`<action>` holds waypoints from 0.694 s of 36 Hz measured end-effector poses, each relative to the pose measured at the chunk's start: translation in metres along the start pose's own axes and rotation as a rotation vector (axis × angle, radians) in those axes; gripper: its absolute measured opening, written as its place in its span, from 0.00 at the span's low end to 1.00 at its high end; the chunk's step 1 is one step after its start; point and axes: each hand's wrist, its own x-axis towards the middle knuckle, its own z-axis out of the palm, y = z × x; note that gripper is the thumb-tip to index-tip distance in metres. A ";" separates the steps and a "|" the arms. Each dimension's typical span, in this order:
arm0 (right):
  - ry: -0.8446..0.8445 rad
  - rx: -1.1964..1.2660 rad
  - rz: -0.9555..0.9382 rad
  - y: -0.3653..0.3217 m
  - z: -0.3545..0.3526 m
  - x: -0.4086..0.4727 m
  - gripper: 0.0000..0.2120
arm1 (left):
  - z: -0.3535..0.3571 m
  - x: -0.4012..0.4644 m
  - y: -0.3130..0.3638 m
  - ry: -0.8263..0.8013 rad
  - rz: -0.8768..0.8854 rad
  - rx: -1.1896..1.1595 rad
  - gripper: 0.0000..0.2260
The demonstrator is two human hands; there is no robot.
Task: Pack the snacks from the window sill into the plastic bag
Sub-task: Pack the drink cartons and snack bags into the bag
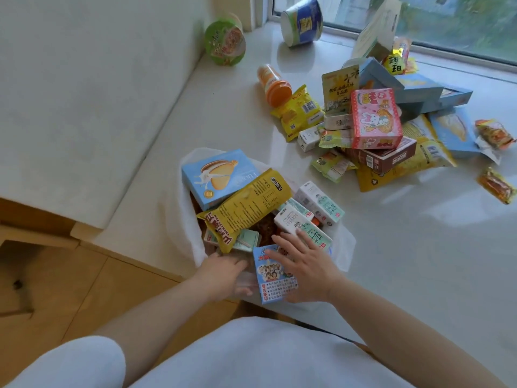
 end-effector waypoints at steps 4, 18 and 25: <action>-0.016 -0.058 -0.026 -0.001 -0.001 0.006 0.48 | 0.005 -0.006 0.003 -0.035 0.055 0.077 0.15; -0.005 0.026 0.166 0.013 -0.027 0.019 0.37 | -0.056 -0.040 0.020 0.202 0.244 -0.590 0.14; 0.220 0.224 0.096 0.037 -0.037 0.010 0.17 | -0.079 -0.028 0.028 0.255 0.307 -0.638 0.12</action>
